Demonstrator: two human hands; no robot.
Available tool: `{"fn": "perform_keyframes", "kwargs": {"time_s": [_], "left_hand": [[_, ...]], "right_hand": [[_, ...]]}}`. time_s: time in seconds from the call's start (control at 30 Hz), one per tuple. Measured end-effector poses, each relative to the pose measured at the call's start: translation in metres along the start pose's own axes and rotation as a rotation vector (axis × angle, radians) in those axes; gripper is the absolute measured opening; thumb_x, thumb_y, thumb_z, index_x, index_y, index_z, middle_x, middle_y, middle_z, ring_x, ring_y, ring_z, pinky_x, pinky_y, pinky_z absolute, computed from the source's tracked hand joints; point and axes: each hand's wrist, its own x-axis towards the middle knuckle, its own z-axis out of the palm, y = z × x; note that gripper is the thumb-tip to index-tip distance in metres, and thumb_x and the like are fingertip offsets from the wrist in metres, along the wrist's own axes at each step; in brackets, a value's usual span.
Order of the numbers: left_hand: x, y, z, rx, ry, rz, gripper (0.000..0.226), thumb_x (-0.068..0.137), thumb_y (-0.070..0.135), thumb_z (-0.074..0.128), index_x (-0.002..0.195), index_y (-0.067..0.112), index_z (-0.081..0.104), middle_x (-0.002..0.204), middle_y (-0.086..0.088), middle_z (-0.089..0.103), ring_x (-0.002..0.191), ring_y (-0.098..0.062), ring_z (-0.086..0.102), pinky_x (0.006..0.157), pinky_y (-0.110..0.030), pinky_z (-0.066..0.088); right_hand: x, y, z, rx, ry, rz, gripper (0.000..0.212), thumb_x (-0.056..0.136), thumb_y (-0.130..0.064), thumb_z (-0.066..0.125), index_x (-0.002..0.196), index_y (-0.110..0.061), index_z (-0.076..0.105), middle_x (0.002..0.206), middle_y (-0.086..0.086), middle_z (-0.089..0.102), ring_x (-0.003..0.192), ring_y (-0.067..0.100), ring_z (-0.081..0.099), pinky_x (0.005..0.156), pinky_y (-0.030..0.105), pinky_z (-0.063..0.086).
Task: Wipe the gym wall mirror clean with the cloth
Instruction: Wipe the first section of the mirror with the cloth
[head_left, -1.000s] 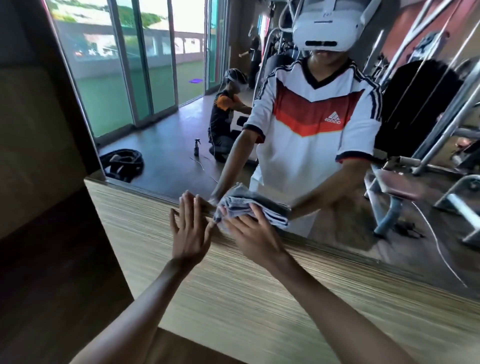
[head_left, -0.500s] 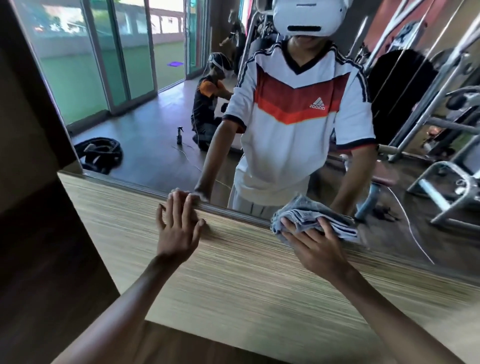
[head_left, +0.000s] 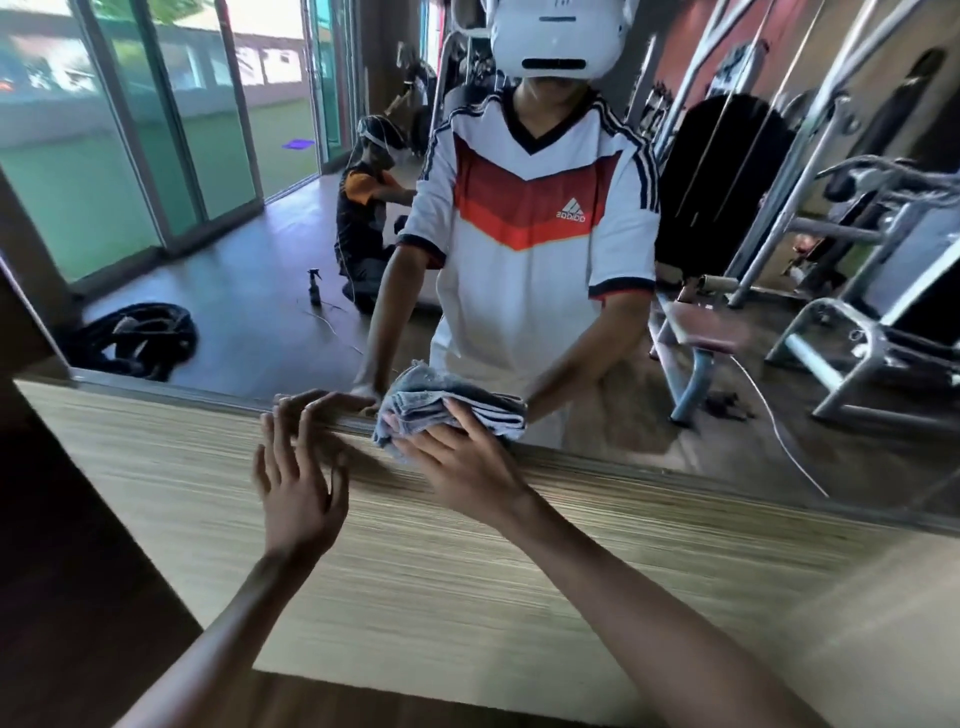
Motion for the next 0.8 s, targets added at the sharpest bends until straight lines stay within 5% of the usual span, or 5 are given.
{"fn": "perform_keyframes", "kwargs": {"time_s": [0.17, 0.4, 0.63, 0.73, 0.8], "left_hand": [[-0.009, 0.057, 0.029, -0.104, 0.021, -0.145, 0.082, 0.1, 0.056, 0.026, 0.159, 0.004, 0.003, 0.166, -0.02, -0.008, 0.153, -0.032, -0.013, 0.121, -0.052, 0.004], [-0.04, 0.143, 0.076, -0.114, 0.02, -0.125, 0.08, 0.101, 0.059, 0.019, 0.159, 0.006, 0.001, 0.166, -0.016, -0.009, 0.152, -0.034, -0.015, 0.122, -0.041, -0.013], [-0.064, 0.18, 0.083, -0.061, 0.019, -0.083, 0.075, 0.099, 0.045, 0.033, 0.16, 0.012, 0.004, 0.168, -0.012, 0.002, 0.154, -0.034, -0.008, 0.121, -0.05, 0.007], [-0.067, 0.187, 0.074, -0.021, -0.009, -0.11, 0.074, 0.094, 0.039, 0.035, 0.159, 0.01, 0.016, 0.167, -0.01, 0.013, 0.154, -0.033, 0.003, 0.12, -0.05, 0.019], [-0.067, 0.188, 0.066, 0.019, -0.017, -0.123, 0.069, 0.094, 0.037, 0.036, 0.157, 0.013, 0.022, 0.164, -0.008, 0.024, 0.152, -0.032, 0.015, 0.116, -0.051, 0.028]], "right_hand": [[-0.122, 0.076, -0.021, -0.057, 0.08, 0.041, 0.037, 0.093, -0.014, 0.055, 0.127, -0.019, 0.067, 0.142, -0.001, 0.058, 0.104, 0.017, 0.06, 0.122, 0.047, 0.018], [-0.283, 0.181, -0.06, -0.188, -0.059, 0.081, 0.036, 0.09, -0.013, 0.049, 0.114, -0.015, 0.076, 0.144, 0.0, 0.05, 0.102, 0.019, 0.053, 0.117, 0.051, 0.023], [-0.214, 0.134, -0.037, -0.107, 0.153, 0.028, 0.04, 0.093, -0.016, 0.054, 0.132, -0.02, 0.064, 0.152, 0.001, 0.045, 0.117, 0.018, 0.055, 0.114, 0.052, 0.027], [-0.137, 0.09, -0.023, -0.076, 0.141, -0.013, 0.041, 0.101, -0.02, 0.038, 0.134, -0.024, 0.062, 0.15, -0.004, 0.05, 0.128, 0.014, 0.053, 0.123, 0.052, 0.008], [-0.1, 0.067, -0.02, -0.089, 0.071, -0.033, 0.041, 0.098, -0.028, 0.044, 0.136, -0.023, 0.061, 0.146, -0.006, 0.054, 0.133, 0.013, 0.049, 0.123, 0.053, -0.008]]}}
